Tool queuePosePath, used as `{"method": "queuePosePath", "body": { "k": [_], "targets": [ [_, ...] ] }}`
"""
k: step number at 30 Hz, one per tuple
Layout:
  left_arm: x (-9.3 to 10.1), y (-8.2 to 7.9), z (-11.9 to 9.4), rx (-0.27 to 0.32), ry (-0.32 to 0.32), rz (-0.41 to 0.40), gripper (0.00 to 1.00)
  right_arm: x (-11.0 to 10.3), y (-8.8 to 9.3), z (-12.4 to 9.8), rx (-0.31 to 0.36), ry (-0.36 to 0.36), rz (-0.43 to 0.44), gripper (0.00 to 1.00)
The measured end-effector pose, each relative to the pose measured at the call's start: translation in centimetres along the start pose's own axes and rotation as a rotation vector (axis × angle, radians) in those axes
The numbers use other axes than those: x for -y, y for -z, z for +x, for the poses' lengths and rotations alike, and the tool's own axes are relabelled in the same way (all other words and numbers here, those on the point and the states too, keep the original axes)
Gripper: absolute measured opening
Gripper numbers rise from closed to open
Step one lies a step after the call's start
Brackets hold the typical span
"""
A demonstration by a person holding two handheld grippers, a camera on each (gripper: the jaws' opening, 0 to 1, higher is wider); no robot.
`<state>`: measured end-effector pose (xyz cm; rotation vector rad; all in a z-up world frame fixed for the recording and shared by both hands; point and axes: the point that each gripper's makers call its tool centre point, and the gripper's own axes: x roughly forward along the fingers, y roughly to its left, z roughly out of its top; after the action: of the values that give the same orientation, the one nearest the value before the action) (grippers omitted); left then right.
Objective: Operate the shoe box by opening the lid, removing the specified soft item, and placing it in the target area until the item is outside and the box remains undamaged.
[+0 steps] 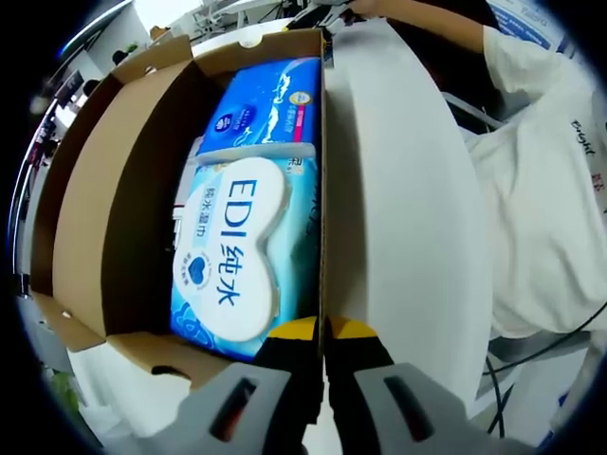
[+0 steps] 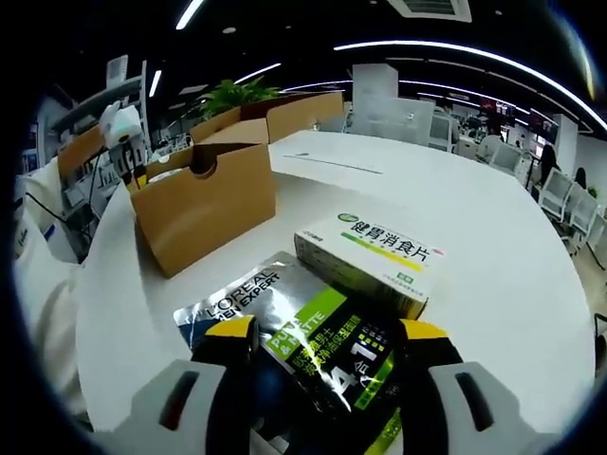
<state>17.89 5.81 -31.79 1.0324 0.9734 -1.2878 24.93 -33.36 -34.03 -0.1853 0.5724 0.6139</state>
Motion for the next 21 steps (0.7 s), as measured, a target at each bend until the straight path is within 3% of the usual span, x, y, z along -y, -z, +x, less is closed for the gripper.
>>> {"method": "queuePosePath", "body": {
  "k": [5, 16, 19, 21],
  "targets": [
    [-0.78, 0.07, -0.06, 0.0, 0.001, -0.006, 0.01, 0.34, -0.24, 0.33, 0.013, -0.001, 0.0, 0.59],
    [-0.62, 0.04, -0.01, 0.001, 0.0, -0.005, 0.01, 0.35, -0.29, 0.3, 0.008, -0.005, -0.003, 0.59],
    [-0.6, 0.04, 0.01, -0.001, 0.004, -0.008, 0.01, 0.05, -0.63, 0.14, 0.044, -0.044, 0.065, 0.64],
    [-0.58, 0.03, 0.01, -0.001, 0.005, -0.009, 0.01, 0.61, -0.46, 0.0, 0.031, -0.009, 0.048, 0.63]
  ]
}}
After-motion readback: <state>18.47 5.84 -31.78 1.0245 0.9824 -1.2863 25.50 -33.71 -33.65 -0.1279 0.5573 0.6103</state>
